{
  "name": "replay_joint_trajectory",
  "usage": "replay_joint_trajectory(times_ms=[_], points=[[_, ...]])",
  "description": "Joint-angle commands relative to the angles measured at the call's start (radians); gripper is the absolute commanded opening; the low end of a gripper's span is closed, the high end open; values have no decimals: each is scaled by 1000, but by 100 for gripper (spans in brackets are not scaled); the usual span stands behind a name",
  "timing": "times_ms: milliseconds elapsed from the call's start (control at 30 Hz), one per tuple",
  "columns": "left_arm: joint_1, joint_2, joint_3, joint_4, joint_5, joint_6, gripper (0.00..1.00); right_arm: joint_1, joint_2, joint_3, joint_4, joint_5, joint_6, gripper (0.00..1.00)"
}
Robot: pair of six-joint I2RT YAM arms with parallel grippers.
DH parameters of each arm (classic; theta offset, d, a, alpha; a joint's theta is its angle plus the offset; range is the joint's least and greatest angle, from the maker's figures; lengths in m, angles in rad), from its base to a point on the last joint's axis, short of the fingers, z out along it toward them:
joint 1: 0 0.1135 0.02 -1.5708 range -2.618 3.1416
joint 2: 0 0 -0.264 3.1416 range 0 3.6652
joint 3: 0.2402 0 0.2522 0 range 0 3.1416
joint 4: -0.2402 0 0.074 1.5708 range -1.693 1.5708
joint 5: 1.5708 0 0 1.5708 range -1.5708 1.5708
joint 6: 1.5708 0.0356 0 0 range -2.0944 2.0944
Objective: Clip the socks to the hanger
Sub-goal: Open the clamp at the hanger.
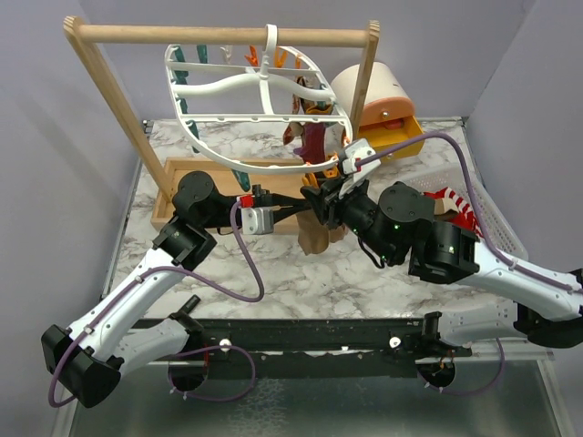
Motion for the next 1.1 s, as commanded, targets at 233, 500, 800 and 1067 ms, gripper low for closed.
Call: replay_joint_trajectory(times_ms=[233, 500, 800, 1067], points=[[3, -12, 36, 35, 15, 19, 0, 8, -40, -42, -5, -72, -15, 0], [5, -18, 25, 61, -14, 29, 0, 8, -50, -67, 11, -99, -4, 0], [7, -22, 34, 88, -2, 19, 0, 8, -51, -83, 21, -95, -6, 0], [7, -28, 33, 40, 34, 33, 0, 8, -76, -109, 93, -110, -15, 0]])
